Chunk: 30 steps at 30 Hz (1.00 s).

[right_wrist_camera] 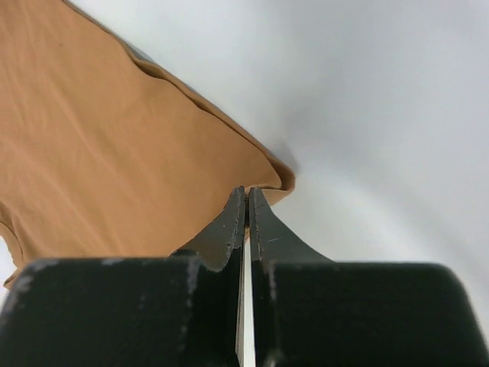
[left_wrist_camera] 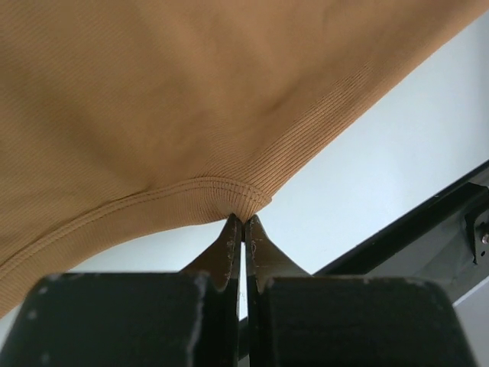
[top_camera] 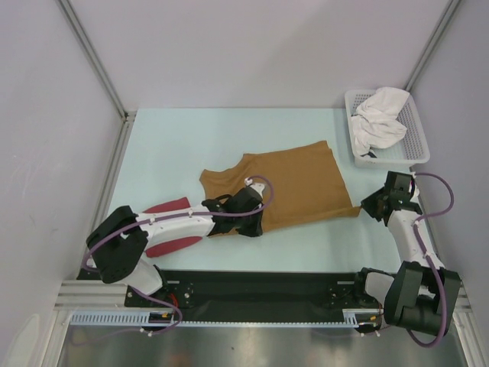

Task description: Fold and stack the tank tops

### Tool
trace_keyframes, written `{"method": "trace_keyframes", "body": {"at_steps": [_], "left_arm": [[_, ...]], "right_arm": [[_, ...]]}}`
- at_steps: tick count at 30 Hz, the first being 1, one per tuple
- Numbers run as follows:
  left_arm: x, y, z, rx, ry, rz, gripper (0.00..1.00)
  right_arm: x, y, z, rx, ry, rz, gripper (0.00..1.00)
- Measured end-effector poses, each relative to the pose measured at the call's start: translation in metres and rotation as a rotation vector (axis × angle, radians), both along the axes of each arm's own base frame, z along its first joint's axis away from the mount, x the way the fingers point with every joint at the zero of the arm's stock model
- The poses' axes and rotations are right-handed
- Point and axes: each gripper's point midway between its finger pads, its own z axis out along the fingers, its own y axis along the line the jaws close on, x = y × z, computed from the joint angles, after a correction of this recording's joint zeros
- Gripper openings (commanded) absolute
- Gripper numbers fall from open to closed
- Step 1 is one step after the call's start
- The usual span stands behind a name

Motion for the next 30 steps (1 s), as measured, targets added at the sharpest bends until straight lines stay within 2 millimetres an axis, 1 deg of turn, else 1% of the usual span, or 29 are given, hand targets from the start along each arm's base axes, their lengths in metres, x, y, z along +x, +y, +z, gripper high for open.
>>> {"method": "trace_keyframes", "body": {"at_steps": [5, 10, 16, 19, 25, 30], "left_arm": [[0.009, 0.008, -0.001, 0.009, 0.003, 0.027, 0.0], [0.019, 0.014, -0.001, 0.017, 0.003, 0.043, 0.0], [0.039, 0.017, 0.005, 0.014, -0.019, 0.066, 0.0], [0.049, 0.021, 0.007, 0.015, -0.027, 0.082, 0.0], [0.064, 0.022, 0.0, 0.041, -0.022, 0.09, 0.0], [0.071, 0.023, -0.007, 0.061, -0.015, 0.093, 0.0]], "right_arm": [[0.019, 0.007, 0.004, 0.008, -0.003, 0.039, 0.0], [0.03, 0.015, 0.003, -0.002, 0.006, 0.06, 0.0], [0.048, 0.016, 0.005, -0.014, 0.008, 0.054, 0.0], [0.058, 0.018, 0.002, -0.018, 0.014, 0.055, 0.0], [0.067, 0.028, -0.007, -0.028, 0.04, 0.073, 0.0], [0.078, 0.031, -0.006, -0.055, 0.036, 0.067, 0.0]]}}
